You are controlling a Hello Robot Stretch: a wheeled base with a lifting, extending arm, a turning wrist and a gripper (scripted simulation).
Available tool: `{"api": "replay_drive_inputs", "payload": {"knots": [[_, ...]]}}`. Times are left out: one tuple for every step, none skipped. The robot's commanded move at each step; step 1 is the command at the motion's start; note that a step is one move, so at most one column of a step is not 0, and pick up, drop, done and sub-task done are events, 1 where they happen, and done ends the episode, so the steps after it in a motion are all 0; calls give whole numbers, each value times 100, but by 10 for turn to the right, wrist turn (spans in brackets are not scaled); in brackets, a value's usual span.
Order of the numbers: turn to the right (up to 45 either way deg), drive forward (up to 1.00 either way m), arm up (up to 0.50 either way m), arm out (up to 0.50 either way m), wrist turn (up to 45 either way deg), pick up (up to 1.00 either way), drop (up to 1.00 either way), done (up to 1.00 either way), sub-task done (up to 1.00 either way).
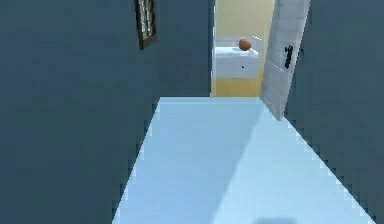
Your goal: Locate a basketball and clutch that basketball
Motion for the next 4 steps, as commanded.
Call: {"api": "replay_drive_inputs", "payload": {"knots": [[120, 0, 0, 0, 0, 0, 0, 0, 0], [0, 5, 0, 0, 0, 0, 0, 0, 0], [330, 0, 0, 0, 0, 0, 0, 0, 0], [30, 0, 0, 0, 0, 0, 0, 0, 0]]}}
